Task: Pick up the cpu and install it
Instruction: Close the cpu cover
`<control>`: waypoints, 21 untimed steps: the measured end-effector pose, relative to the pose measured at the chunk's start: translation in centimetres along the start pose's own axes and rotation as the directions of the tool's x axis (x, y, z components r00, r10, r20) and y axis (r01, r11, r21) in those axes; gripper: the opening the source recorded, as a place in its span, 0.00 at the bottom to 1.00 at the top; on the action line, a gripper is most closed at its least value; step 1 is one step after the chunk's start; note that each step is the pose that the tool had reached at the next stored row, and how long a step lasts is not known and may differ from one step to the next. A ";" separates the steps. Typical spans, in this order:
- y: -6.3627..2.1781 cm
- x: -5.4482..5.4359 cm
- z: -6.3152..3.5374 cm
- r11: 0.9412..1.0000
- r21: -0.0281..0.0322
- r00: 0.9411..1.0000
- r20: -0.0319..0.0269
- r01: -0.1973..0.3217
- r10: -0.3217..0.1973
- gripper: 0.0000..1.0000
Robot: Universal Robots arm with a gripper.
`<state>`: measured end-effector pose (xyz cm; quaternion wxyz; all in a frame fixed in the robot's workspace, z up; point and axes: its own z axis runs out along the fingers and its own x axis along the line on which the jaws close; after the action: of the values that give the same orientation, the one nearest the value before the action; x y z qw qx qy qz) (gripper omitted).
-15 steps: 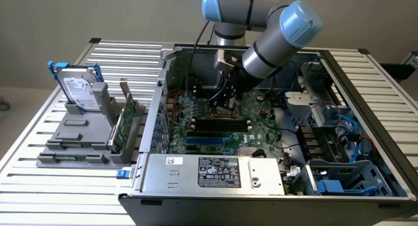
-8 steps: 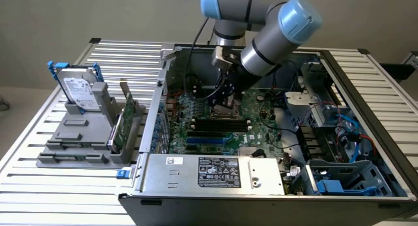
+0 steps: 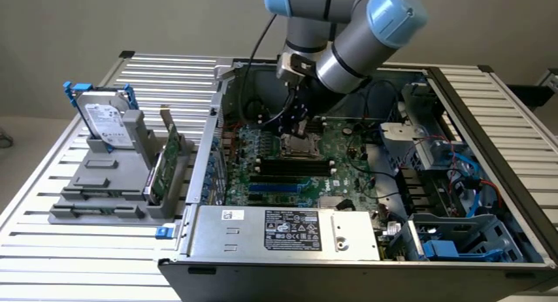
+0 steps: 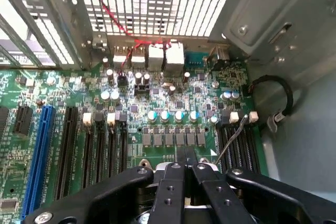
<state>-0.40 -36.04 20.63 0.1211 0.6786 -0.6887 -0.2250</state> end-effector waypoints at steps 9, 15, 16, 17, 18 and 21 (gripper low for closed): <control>1.37 0.1 0.19 1.000 -0.003 0.999 0.040 -0.013 0.013 0.11; 1.40 0.1 0.20 0.997 -0.007 0.995 0.072 -0.071 0.071 0.11; 1.40 0.1 0.20 0.997 -0.010 0.994 0.077 -0.080 0.080 0.11; 1.39 0.1 0.20 0.996 -0.018 0.993 0.080 -0.088 0.089 0.11; 1.39 0.1 0.20 0.995 -0.029 0.992 0.082 -0.095 0.097 0.11; 1.40 0.1 0.19 0.992 -0.041 0.987 0.096 -0.123 0.126 0.11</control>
<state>-1.73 -36.16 21.11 0.1125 0.6203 -0.7307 -0.2620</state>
